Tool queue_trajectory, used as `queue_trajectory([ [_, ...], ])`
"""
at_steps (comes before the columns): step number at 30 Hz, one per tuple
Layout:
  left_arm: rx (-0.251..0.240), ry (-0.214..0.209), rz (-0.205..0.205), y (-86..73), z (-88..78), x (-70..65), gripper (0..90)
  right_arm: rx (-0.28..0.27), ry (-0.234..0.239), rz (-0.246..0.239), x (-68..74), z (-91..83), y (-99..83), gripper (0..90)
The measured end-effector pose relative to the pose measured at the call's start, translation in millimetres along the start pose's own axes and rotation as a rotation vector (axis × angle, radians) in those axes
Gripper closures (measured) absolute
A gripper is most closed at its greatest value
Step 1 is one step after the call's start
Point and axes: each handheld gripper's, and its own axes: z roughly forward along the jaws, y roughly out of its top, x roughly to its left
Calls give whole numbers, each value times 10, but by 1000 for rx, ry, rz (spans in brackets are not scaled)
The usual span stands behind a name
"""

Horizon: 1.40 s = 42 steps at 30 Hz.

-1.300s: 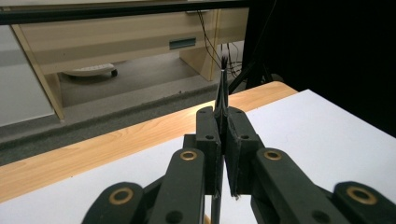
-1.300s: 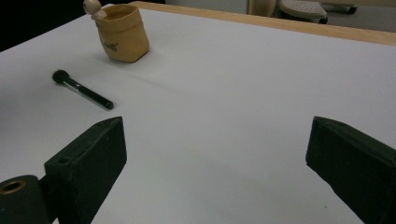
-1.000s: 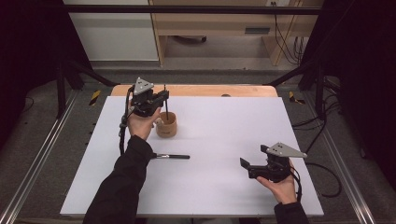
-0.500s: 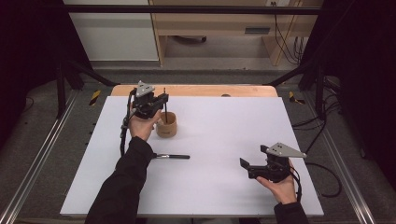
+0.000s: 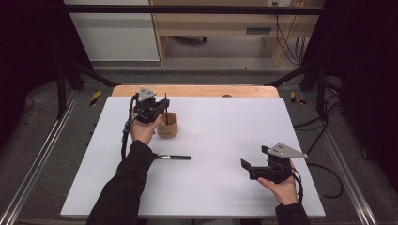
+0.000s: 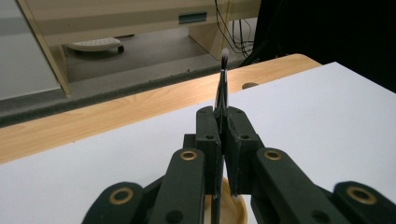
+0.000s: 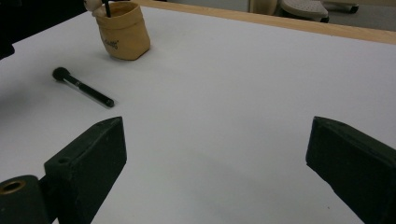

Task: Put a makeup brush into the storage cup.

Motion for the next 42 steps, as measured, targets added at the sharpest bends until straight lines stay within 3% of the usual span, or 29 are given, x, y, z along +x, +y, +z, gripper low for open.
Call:
queue_trajectory([
  [16, 53, 2, 31, -135, 70, -52, 838, 1, 0, -6, 7, 9, 0, 57],
  [22, 38, -2, 37, -135, 11, -79, 790, 2, 1, -7, 13, 9, 0, 58],
  [29, 2, -26, 18, -134, -138, -87, 705, -2, 1, -7, 8, 1, 4, 57],
  [42, -39, -83, 64, -140, -495, -154, 468, -17, -1, -2, 12, -27, 21, 57],
])
